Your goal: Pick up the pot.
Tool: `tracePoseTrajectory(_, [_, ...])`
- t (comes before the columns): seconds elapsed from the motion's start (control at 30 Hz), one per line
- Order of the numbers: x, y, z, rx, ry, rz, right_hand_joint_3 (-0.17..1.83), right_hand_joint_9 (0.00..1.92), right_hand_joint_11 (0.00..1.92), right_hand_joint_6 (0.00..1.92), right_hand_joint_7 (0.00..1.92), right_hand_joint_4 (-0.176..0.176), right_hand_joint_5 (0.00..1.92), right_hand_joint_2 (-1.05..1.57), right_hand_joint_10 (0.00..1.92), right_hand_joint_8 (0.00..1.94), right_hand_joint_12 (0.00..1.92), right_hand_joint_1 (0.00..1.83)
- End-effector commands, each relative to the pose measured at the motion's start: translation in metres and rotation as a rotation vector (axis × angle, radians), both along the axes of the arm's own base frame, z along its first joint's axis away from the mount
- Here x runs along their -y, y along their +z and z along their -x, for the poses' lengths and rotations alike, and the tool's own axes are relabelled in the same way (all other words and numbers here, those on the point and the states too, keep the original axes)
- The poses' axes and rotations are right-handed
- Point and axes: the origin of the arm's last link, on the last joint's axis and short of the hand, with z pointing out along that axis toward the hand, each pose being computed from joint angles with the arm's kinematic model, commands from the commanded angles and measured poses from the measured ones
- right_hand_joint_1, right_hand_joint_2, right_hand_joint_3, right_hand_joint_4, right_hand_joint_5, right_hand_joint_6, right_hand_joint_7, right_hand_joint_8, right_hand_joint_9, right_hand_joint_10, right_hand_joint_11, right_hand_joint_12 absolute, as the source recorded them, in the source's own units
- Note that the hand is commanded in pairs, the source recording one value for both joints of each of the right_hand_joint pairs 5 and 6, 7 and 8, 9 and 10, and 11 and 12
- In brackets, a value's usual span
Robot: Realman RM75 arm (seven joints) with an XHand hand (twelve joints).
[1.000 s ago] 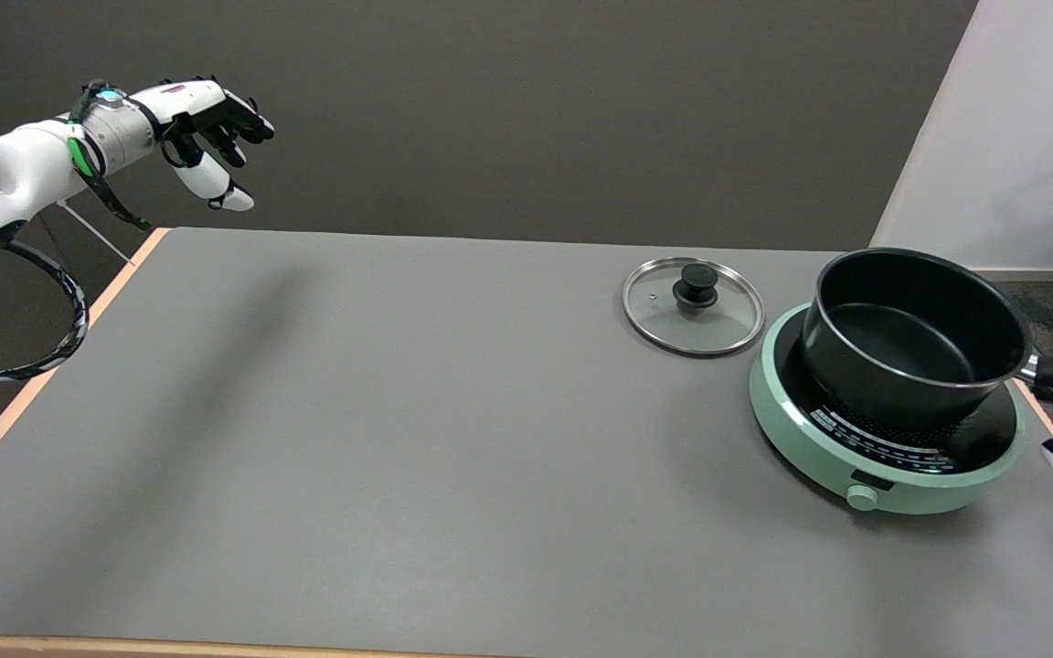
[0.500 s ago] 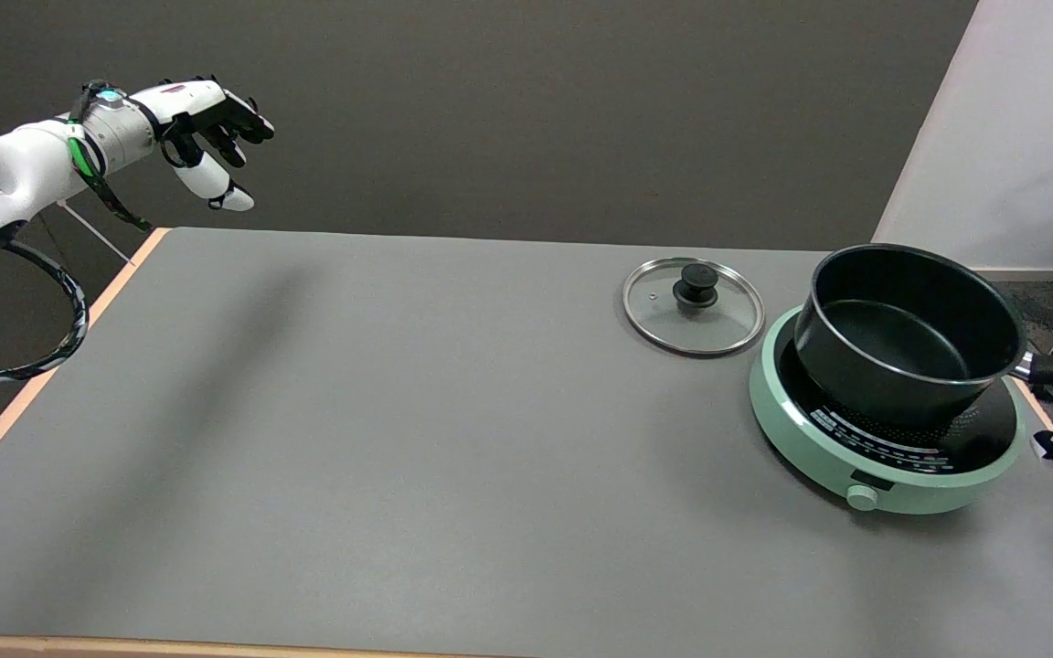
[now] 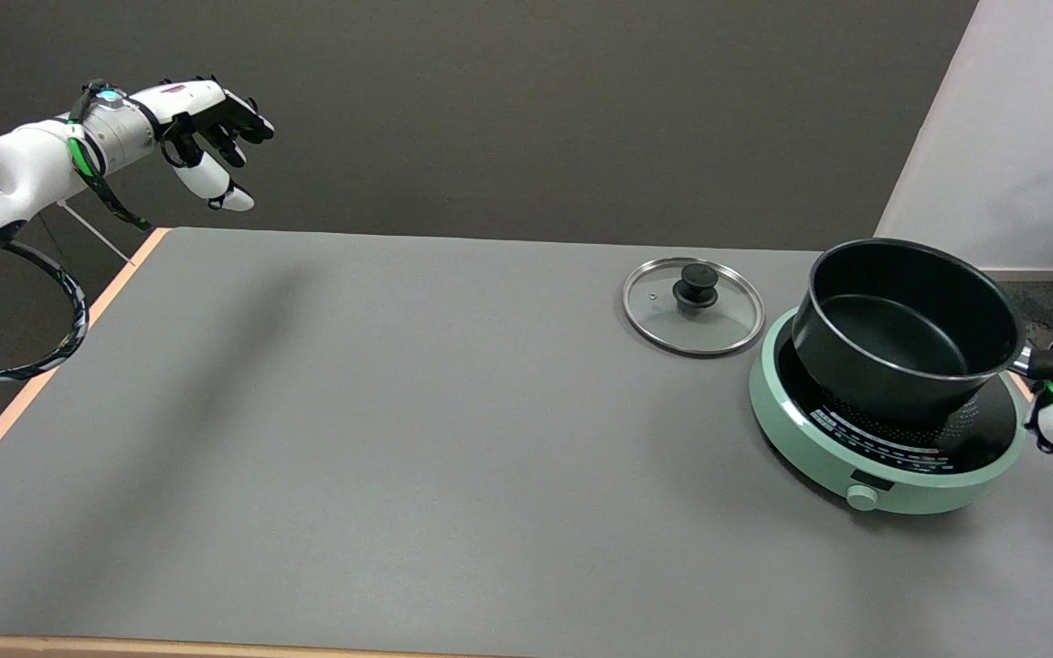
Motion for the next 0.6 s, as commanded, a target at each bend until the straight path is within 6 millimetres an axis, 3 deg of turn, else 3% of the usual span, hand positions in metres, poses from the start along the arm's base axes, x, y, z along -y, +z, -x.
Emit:
tracePoseTrajectory(0.03, [0.001, 0.001, -0.003, -0.003, 0.020, 0.014, 1.08, 1.76, 1.76, 1.76, 1.76, -0.094, 1.76, 1.00, 1.76, 1.76, 1.76, 1.04])
tracePoseTrajectory(0.37, [0.004, 0.001, -0.002, -0.003, 0.029, 0.020, 1.02, 1.76, 1.76, 1.76, 1.76, -0.095, 1.76, 1.06, 1.76, 1.76, 1.76, 1.08])
tracePoseTrajectory(0.6, [0.015, 0.002, -0.016, -0.024, 0.086, 0.017, 1.12, 1.78, 1.78, 1.78, 1.78, -0.096, 1.78, 1.01, 1.78, 1.78, 1.78, 1.14])
